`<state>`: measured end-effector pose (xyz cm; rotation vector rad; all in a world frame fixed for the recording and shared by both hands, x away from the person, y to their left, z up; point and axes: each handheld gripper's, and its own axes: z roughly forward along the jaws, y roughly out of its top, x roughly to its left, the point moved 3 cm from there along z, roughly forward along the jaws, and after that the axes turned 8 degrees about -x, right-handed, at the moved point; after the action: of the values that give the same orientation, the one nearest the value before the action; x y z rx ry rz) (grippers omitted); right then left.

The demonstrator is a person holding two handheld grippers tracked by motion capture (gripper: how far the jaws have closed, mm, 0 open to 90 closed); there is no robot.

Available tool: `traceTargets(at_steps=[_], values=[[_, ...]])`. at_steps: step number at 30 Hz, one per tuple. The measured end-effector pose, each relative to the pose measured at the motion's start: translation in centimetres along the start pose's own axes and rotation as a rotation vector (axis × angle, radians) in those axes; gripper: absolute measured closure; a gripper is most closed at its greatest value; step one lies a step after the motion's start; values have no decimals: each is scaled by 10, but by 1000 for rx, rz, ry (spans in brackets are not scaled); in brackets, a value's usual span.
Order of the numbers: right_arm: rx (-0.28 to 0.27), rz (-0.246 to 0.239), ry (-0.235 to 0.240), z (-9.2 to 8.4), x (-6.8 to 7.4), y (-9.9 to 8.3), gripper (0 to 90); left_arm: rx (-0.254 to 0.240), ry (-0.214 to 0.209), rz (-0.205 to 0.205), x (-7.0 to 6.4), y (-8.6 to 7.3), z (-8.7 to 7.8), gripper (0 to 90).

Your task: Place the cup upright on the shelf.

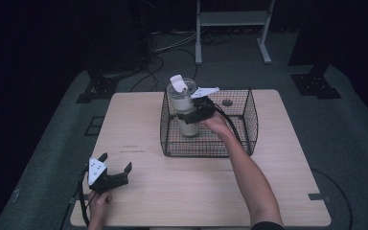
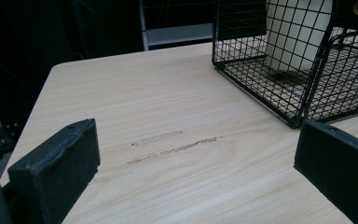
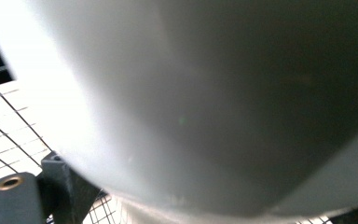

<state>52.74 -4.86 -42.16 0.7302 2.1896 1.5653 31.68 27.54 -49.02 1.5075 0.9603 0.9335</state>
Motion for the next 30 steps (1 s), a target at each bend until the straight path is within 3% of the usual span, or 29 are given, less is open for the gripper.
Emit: traceTargets(at_steps=[8,16,23,30], values=[[38,1,10,6,-3,-8,92,-2,1,-6,0,0,0,0],[21,14,23,7,-5,-10,91,-2,1,-7,0,0,0,0],[26,-22,45,5,-5,-12,90,-1,-1,-5,-1,0,0,0],[17,-17,59,3,-6,-14,89,1,-1,-5,-1,0,0,0]])
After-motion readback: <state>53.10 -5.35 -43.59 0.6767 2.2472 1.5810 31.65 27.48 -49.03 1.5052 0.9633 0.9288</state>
